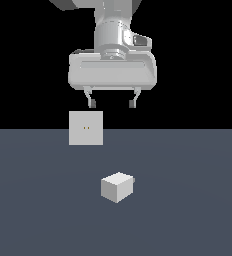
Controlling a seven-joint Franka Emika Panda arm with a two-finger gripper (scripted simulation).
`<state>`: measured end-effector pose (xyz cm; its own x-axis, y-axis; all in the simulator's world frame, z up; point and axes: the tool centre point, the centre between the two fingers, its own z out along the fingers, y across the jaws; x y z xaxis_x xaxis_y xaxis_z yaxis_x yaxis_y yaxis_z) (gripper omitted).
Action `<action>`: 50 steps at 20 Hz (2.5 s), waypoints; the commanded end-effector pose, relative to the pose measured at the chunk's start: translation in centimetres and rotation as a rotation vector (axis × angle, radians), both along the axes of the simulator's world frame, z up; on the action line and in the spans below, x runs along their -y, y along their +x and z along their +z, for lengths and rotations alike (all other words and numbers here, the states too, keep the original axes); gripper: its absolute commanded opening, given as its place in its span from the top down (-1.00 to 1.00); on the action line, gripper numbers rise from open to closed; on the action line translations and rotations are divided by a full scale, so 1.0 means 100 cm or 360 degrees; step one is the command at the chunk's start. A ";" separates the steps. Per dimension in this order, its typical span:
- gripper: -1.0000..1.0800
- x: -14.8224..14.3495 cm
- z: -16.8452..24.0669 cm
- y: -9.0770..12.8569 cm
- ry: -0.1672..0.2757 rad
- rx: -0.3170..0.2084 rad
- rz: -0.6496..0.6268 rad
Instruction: Plug the charger into the wall socket.
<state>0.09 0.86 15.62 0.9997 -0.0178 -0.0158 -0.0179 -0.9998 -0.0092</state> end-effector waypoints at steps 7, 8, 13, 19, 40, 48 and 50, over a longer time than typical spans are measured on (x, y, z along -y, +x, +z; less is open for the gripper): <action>-0.92 0.002 -0.004 -0.004 -0.0002 0.0005 -0.0045; -0.92 0.003 -0.005 -0.006 -0.0003 0.0007 -0.0061; -0.92 0.007 -0.014 -0.017 -0.0010 0.0020 -0.0177; -0.92 0.013 -0.031 -0.037 -0.0021 0.0045 -0.0388; -0.92 0.013 -0.090 -0.103 -0.0061 0.0122 -0.1064; -0.92 0.012 -0.094 -0.106 -0.0064 0.0125 -0.1102; -0.92 0.012 -0.095 -0.106 -0.0064 0.0125 -0.1102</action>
